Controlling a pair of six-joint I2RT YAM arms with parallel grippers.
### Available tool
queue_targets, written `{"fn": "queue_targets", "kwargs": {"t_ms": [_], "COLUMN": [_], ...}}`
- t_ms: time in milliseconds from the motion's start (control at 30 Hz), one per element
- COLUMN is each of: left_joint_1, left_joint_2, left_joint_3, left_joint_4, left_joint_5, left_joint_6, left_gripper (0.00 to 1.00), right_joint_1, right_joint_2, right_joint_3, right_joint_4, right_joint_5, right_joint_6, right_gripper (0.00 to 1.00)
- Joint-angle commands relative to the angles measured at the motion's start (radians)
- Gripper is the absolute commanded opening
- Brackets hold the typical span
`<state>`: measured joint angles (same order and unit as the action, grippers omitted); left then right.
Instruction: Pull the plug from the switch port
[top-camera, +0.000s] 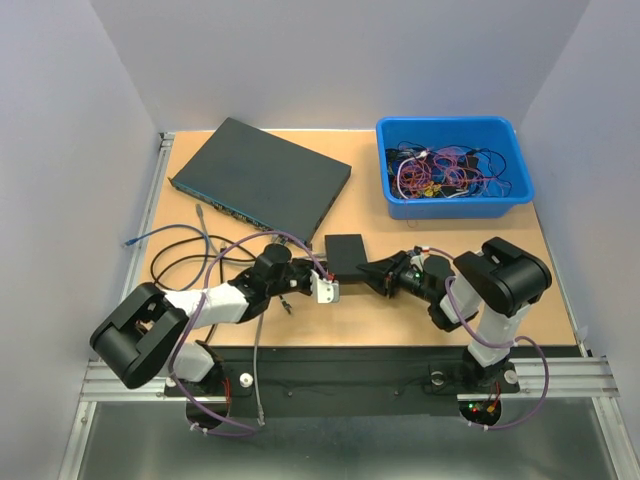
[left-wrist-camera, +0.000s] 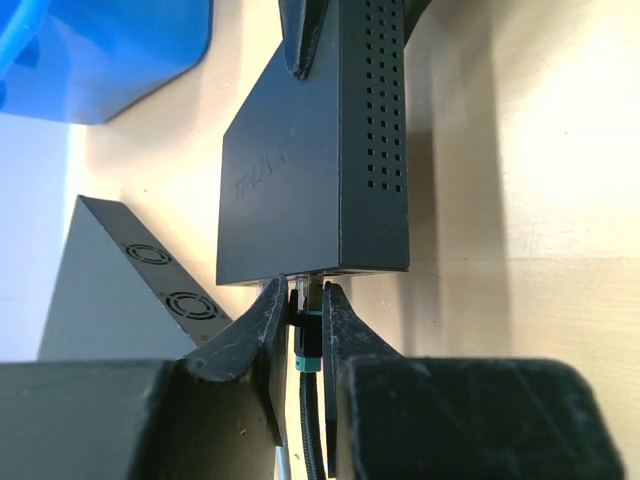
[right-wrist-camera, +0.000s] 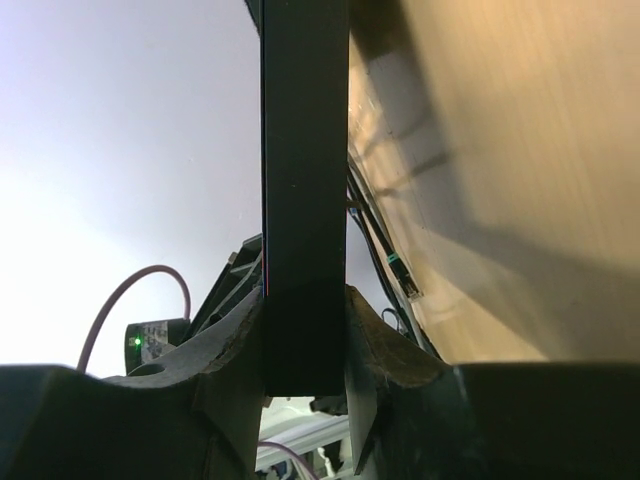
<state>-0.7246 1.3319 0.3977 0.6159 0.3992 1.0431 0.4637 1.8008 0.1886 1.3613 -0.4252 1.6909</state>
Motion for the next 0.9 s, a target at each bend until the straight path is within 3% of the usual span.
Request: {"fn": "queue_targets", "kwargs": {"t_ms": [0, 267, 433, 667, 867], "left_joint_1": [0.074, 0.063, 0.059, 0.044, -0.022], "left_joint_2": [0.018, 0.078, 0.075, 0.046, 0.006], "left_joint_3": [0.043, 0.033, -0.023, -0.066, -0.056], "left_joint_4": [-0.059, -0.048, 0.045, 0.143, 0.124], "left_joint_5": [-0.186, -0.2, -0.246, -0.257, -0.28], "left_joint_6": [-0.066, -0.097, -0.068, -0.067, -0.084], "left_gripper": [0.13, 0.29, 0.38, 0.41, 0.42], "right_joint_1": [-0.048, -0.048, -0.046, -0.022, -0.008], "right_joint_2": [0.0, 0.086, 0.075, 0.071, 0.052], "right_joint_3": [-0.023, 0.015, 0.029, 0.04, 0.043], "right_joint_4": [0.088, 0.102, 0.099, 0.099, 0.099], "right_joint_5": [0.011, -0.02, -0.017, -0.006, 0.016], "right_joint_6": [-0.065, -0.037, -0.011, 0.012, 0.041], "right_gripper": [0.0, 0.0, 0.0, 0.01, 0.0]}}
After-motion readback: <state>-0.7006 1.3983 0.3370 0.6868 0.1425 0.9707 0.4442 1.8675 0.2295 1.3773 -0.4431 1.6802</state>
